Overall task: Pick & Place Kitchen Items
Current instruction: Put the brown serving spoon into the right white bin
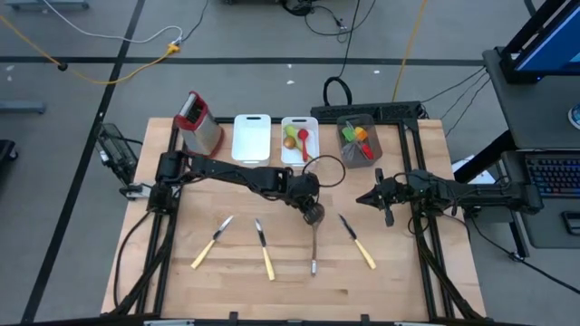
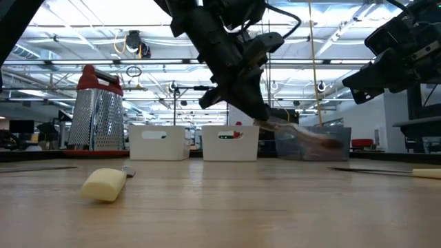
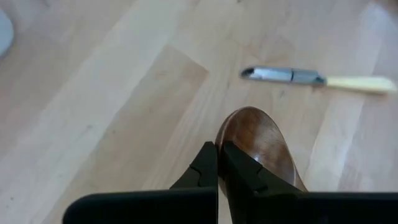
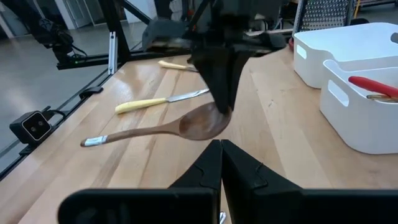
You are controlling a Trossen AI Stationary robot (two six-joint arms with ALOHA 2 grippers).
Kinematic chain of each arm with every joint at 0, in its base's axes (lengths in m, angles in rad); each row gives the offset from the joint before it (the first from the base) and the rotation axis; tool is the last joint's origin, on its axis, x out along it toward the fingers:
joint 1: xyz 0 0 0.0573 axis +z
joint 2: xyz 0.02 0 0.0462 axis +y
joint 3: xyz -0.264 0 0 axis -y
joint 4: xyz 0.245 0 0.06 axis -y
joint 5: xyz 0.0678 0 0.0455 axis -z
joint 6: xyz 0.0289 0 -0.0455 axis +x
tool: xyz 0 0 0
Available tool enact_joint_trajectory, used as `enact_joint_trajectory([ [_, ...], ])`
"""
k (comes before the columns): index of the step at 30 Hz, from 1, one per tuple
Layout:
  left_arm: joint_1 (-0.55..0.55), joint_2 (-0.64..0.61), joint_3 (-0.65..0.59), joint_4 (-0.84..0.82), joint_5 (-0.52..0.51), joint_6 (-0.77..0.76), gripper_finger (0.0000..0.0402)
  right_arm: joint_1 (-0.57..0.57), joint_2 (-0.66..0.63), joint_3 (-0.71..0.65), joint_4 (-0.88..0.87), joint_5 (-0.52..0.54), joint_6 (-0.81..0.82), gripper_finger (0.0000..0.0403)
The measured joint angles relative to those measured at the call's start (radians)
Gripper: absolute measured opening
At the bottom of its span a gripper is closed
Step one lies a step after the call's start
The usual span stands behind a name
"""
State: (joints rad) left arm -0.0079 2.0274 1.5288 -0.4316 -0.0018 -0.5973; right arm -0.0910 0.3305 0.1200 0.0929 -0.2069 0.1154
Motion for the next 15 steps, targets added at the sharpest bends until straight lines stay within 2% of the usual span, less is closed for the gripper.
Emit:
enact_joint_trajectory([
  [9,0.061,-0.057,0.001,-0.008,0.062,-0.072,0.0001,0.0,0.0,0.0,0.0,0.0,0.001,0.0],
  [15,0.124,-0.145,0.001,-0.031,0.09,-0.097,0.0001,0.0,0.0,0.0,0.0,-0.001,0.0,0.0],
])
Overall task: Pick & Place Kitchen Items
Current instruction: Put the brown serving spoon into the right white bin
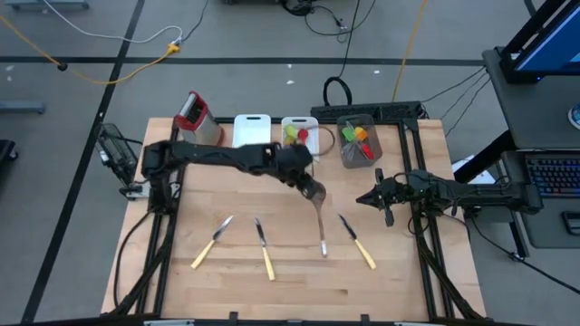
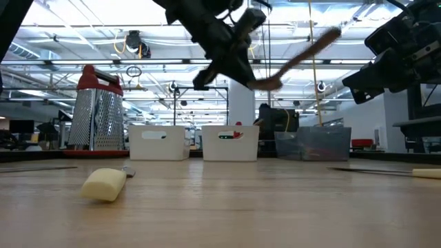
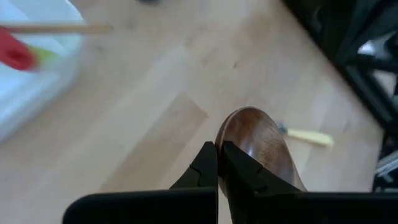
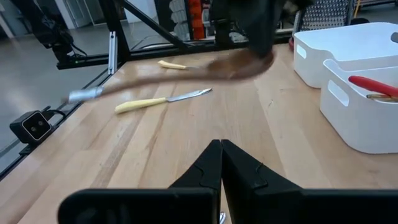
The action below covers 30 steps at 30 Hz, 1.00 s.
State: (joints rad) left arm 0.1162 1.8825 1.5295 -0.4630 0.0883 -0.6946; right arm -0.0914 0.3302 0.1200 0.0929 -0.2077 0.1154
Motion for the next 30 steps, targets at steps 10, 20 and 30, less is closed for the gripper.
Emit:
enact_joint_trajectory([
  [10,0.143,-0.148,0.002,0.025,0.091,-0.068,0.0001,0.0,0.0,0.0,0.0,0.0,0.0,0.0],
  [20,0.285,-0.184,0.002,0.053,0.182,-0.132,0.0001,0.0,0.0,0.0,0.0,-0.002,-0.005,0.0],
  [30,0.445,-0.161,0.002,0.026,0.337,-0.037,0.0,0.0,0.0,0.0,0.0,-0.001,-0.005,0.0],
])
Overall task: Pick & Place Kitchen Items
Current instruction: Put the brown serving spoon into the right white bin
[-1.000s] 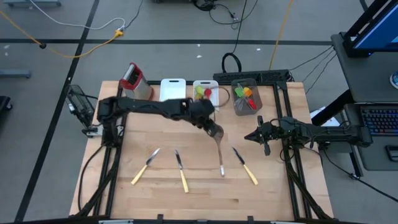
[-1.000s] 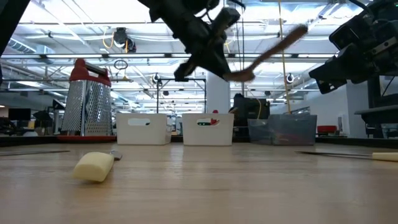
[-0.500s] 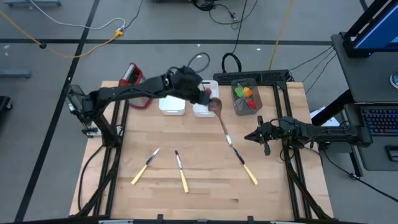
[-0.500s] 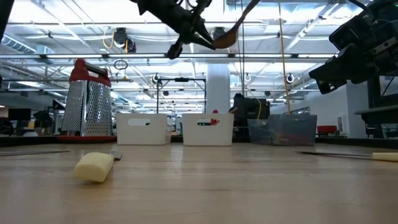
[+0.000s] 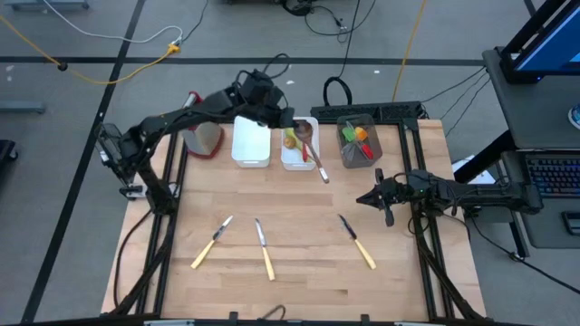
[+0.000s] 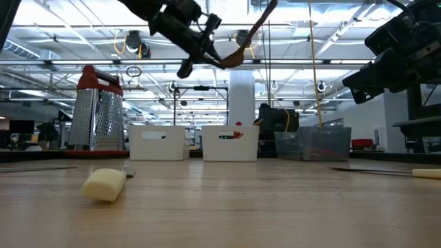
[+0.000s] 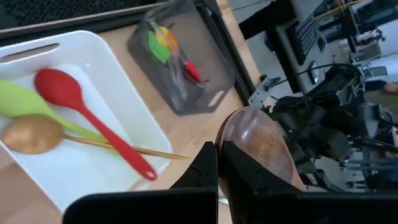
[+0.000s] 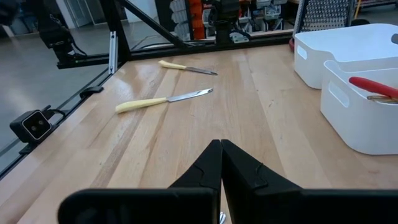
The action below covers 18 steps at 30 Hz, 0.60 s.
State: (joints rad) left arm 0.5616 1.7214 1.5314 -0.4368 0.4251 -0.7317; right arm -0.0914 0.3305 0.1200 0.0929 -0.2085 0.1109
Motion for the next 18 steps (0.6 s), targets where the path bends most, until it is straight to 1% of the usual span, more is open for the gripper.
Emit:
enact_joint_trajectory([
  [5,0.065,0.041,0.0,-0.006,0.073,0.058,0.0,0.0,0.0,0.0,0.0,0.001,0.032,0.0],
  [10,0.108,0.103,0.0,-0.011,0.082,0.097,0.0,0.0,0.0,0.0,0.0,0.001,0.073,0.0],
  [15,0.115,0.172,0.0,-0.003,0.1,0.14,0.0,0.0,0.0,0.0,0.0,0.002,0.087,0.0],
  [18,0.123,0.215,0.0,-0.004,0.111,0.139,0.0,0.0,0.0,0.0,0.0,0.002,0.087,0.0],
])
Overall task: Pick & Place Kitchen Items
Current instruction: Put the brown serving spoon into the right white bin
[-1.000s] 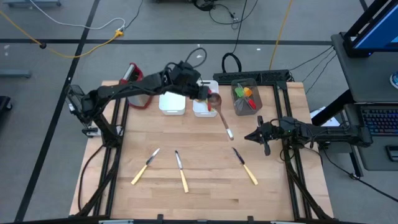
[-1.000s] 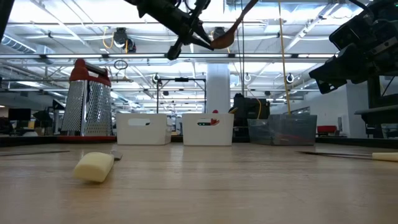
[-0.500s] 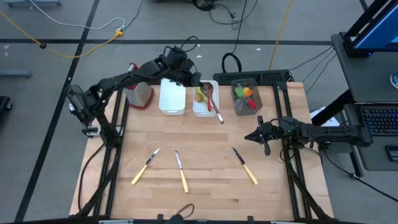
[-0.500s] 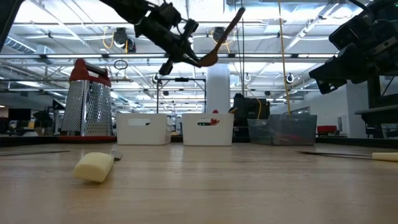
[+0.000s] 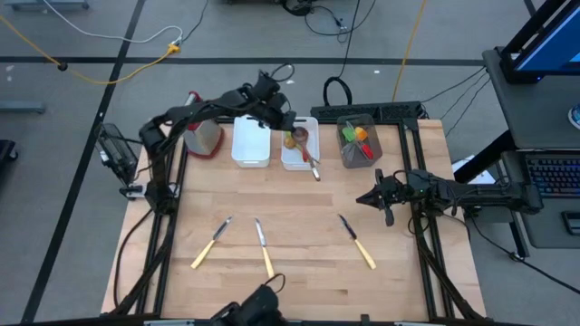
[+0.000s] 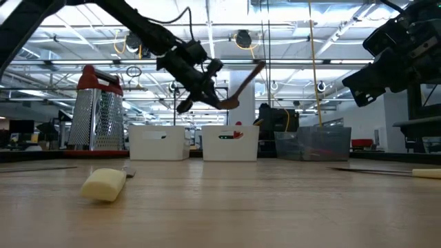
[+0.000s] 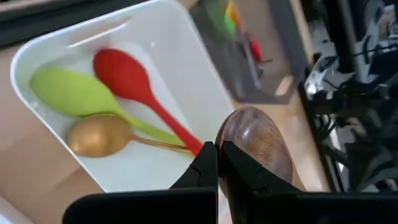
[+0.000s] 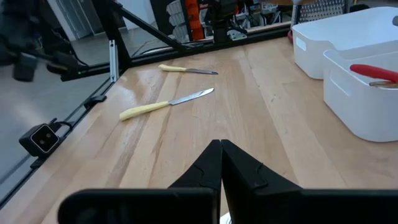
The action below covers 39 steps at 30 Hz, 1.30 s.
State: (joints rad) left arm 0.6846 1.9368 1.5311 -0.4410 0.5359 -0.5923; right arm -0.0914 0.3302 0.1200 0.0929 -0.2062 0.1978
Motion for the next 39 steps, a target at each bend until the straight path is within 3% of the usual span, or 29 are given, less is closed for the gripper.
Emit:
enact_joint_trajectory([
  [7,0.029,0.08,0.002,0.048,-0.013,-0.058,0.0,0.0,0.0,0.0,0.0,0.0,0.0,0.0],
  [11,0.029,0.126,0.063,0.087,-0.022,-0.079,0.0,0.0,0.0,0.0,0.0,0.001,0.004,0.0],
  [19,0.046,0.23,0.215,-0.072,-0.037,-0.016,0.0,0.0,0.0,0.0,0.0,0.001,0.008,0.0],
  [28,0.086,0.236,0.227,-0.19,-0.005,0.012,0.0,0.0,0.0,0.0,0.0,0.001,0.008,0.0],
  [39,0.077,0.236,0.227,-0.185,-0.036,0.019,0.0,0.0,0.0,0.0,0.0,0.0,0.026,0.0],
])
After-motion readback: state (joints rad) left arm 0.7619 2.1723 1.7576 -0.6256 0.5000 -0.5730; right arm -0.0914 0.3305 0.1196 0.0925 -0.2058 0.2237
